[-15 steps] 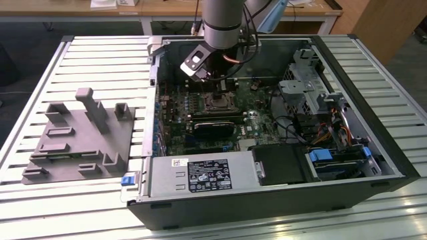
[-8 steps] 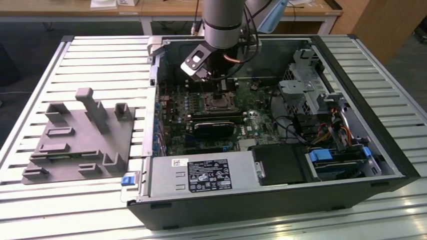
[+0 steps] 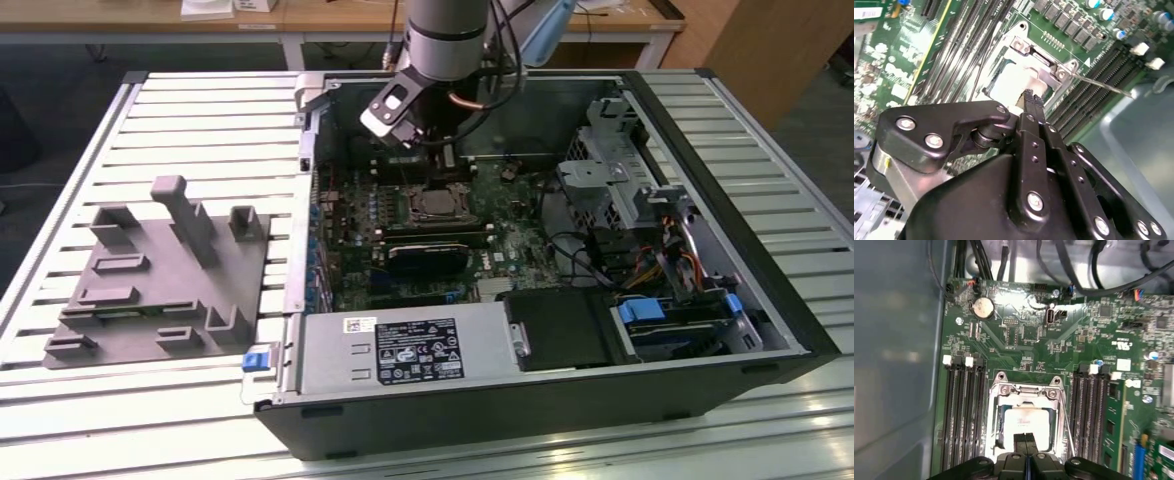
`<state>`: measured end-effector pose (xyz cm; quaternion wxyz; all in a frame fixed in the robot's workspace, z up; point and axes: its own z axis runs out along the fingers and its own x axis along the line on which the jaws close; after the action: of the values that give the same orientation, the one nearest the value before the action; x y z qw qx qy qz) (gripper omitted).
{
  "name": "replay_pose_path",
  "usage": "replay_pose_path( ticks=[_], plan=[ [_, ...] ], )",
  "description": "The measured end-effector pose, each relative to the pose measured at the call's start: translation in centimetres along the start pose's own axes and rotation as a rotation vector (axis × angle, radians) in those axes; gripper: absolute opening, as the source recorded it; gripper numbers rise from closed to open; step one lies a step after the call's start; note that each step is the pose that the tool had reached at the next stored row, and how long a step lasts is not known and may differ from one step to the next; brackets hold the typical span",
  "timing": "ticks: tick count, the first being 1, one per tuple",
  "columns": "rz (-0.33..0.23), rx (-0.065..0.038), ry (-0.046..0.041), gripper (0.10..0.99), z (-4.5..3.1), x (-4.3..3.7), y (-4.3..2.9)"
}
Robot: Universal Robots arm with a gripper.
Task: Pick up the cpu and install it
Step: 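Install the first cpu locking lever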
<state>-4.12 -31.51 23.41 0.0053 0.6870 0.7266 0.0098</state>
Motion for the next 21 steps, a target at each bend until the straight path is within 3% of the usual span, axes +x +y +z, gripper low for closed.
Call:
replay_pose_path(
  ticks=[10, 13, 21],
  plan=[
    [0.0, -0.004, -0.0004, 0.106, -3.66, 0.02, 0.08],
    [-0.013, -0.004, 0.0002, 0.106, -3.78, 0.03, 0.08],
    [-0.153, -0.004, 0.0034, 0.106, -3.77, 0.02, 0.08]
  ],
)
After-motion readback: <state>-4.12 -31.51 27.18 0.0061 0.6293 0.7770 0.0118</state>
